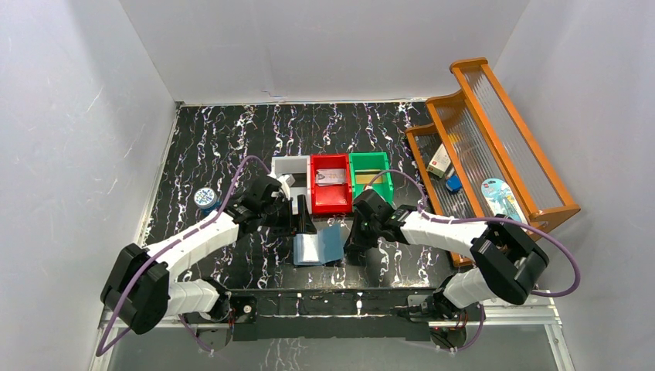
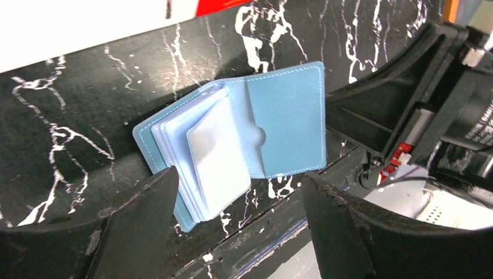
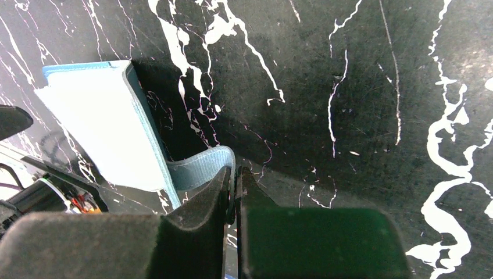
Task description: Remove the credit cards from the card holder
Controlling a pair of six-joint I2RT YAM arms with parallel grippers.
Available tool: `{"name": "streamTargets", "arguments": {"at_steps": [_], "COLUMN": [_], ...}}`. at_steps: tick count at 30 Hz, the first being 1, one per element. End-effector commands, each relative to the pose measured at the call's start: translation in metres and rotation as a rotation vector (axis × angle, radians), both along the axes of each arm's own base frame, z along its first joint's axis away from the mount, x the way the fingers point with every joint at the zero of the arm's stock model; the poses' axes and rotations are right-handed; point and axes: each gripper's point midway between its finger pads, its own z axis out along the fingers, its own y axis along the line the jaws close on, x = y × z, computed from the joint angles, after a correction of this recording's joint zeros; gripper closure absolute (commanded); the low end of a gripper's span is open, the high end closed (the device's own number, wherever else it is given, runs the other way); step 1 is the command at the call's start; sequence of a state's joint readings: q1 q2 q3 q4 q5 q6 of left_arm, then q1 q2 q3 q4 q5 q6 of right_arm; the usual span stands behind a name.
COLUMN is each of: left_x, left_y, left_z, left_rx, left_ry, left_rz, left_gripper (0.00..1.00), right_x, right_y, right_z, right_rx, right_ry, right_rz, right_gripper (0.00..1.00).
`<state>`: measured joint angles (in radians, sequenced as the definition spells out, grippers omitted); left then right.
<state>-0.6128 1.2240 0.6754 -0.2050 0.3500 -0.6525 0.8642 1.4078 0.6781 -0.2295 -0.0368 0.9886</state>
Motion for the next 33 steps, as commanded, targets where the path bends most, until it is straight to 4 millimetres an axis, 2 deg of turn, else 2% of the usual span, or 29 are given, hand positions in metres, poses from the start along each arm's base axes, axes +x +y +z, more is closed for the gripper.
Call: {"name": "streamTargets", "arguments": {"at_steps": [1, 4, 8, 11, 12, 14, 17, 19, 24, 27, 33], "left_x": [0.009, 0.015, 0.016, 0.01, 0.007, 0.005, 0.006, 0.006, 0.001, 0.002, 0.003], "left_y": [0.017, 0.023, 0.01, -0.003, -0.002, -0.006, -0.009, -0.013, -0.012, -0.017, -0.034], "left_z": [0.007, 0.014, 0.021, 0.01, -0.001, -0.008, -0.018, -0.02, -0.028, -0.023, 0.001], "left_rx": [0.11, 0.147, 0.091, 0.048, 0.07, 0.055, 0.067, 0.071, 0.089, 0.067, -0.003], "left_ry": [-0.034, -0.058, -0.059, 0.003, 0.039, 0.068, 0.116, 0.12, 0.15, 0.139, 0.102], "left_rz": [0.063, 0.079, 0.031, -0.019, -0.013, -0.027, -0.014, -0.018, -0.023, -0.035, -0.072], "left_gripper": [0.21, 0.19, 0.19, 0.2, 0.21, 0.21, 0.31, 0.38, 0.39, 0.39, 0.39], "right_x": [0.007, 0.007, 0.004, 0.001, -0.001, -0.002, -0.001, -0.001, 0.001, 0.0, -0.001], "right_y": [0.012, 0.016, 0.018, 0.015, 0.014, 0.012, 0.009, 0.009, 0.009, 0.009, 0.009], "right_z": [0.012, 0.015, 0.012, 0.004, 0.001, -0.001, -0.003, -0.004, -0.004, -0.005, -0.005], "right_rx": [0.056, 0.083, 0.103, 0.097, 0.091, 0.085, 0.072, 0.065, 0.066, 0.064, 0.069], "right_ry": [-0.022, -0.02, 0.0, 0.026, 0.034, 0.04, 0.031, 0.032, 0.028, 0.031, 0.034], "right_rz": [0.001, -0.001, -0.017, -0.04, -0.042, -0.046, -0.045, -0.048, -0.049, -0.048, -0.045], "right_gripper": [0.89, 0.89, 0.89, 0.89, 0.89, 0.89, 0.88, 0.88, 0.88, 0.88, 0.88]}}
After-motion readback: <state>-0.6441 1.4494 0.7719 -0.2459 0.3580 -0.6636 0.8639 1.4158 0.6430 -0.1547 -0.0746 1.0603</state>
